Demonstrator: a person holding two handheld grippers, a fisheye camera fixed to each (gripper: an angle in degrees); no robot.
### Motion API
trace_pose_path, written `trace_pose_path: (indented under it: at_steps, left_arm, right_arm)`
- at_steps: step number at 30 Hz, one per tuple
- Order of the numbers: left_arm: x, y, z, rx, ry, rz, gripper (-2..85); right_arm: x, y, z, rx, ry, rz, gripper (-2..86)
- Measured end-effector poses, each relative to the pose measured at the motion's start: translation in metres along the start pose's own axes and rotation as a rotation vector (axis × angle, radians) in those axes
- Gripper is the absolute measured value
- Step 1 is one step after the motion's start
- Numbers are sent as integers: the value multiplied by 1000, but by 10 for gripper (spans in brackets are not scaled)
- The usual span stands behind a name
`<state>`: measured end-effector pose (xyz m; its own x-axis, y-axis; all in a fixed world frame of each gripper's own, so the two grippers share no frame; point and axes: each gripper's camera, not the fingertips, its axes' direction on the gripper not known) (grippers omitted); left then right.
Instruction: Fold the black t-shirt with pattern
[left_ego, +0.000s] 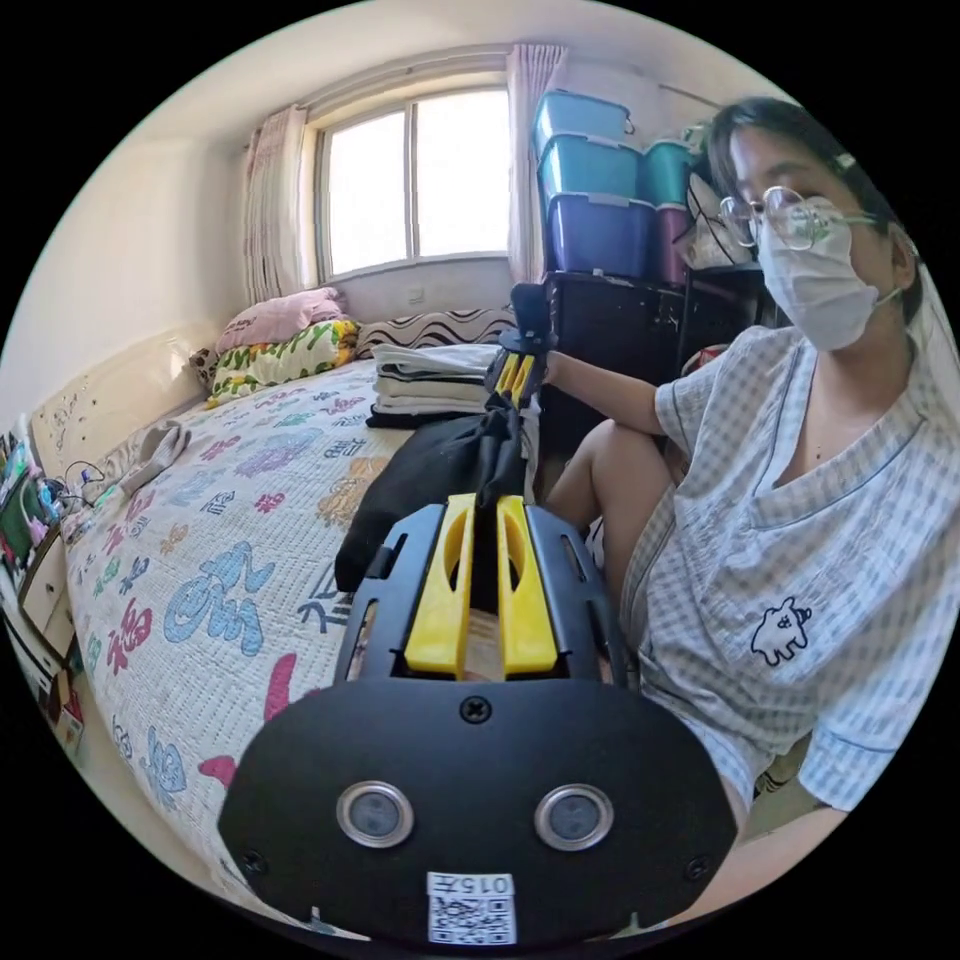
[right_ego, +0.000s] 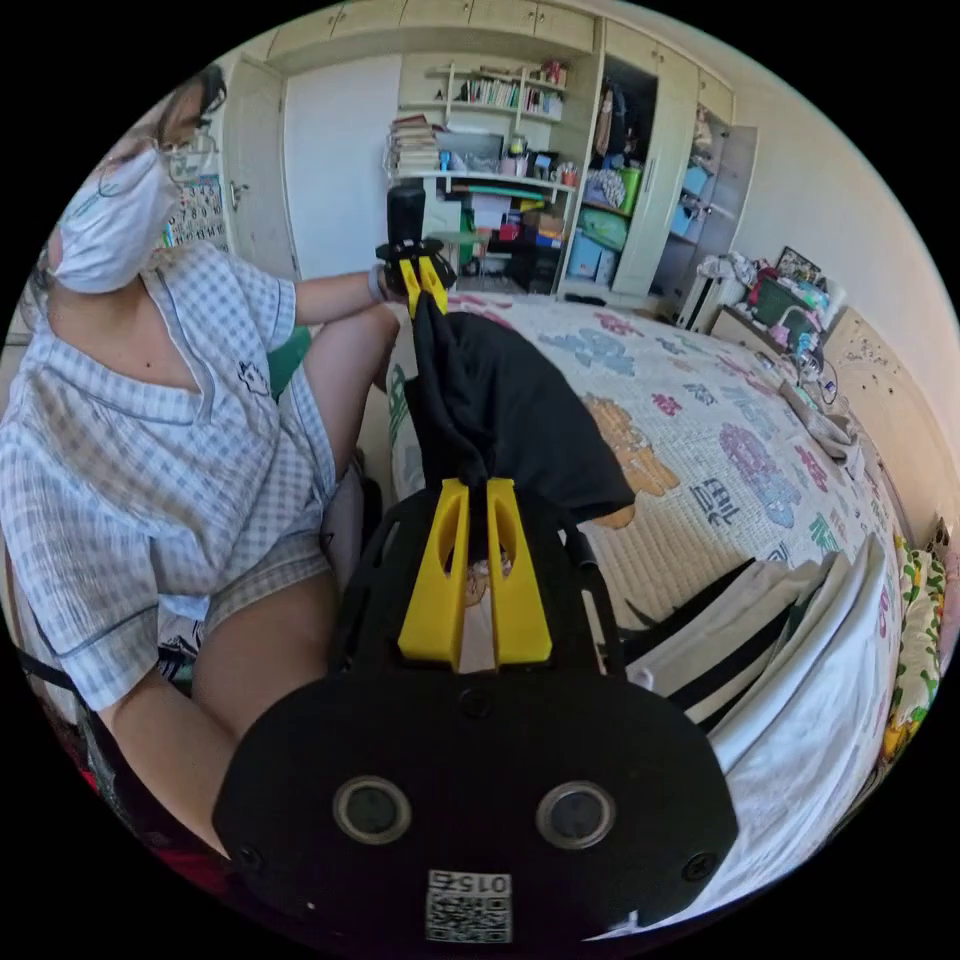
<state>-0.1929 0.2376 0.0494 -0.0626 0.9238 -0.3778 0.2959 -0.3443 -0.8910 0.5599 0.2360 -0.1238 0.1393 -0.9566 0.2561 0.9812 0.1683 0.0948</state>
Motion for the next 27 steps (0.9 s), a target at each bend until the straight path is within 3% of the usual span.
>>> trace_pose_path:
  at_steps: [4, 10, 15, 20, 24, 27]
  left_arm:
    - [45, 16, 37, -127, -14, 57, 18]
    - [86, 35, 50, -163, -56, 53, 45]
    - [116, 42, 32, -51, -97, 53, 50]
    - [139, 37, 47, -35, -106, 81, 53]
    - [149, 45, 44, -92, -98, 106, 53]
    - [146, 55, 27, 2, -97, 36, 55]
  right_arm:
    - [-29, -2, 31, -126, -1, 9, 38]
    - [-72, 5, 37, -112, -10, 84, 63]
    - [-129, 5, 38, 26, 135, 69, 61]
    - [-162, -10, 72, 14, 228, 50, 63]
    - [-172, -17, 110, -126, 164, 29, 62]
    - [-186, -23, 134, -195, 251, 16, 52]
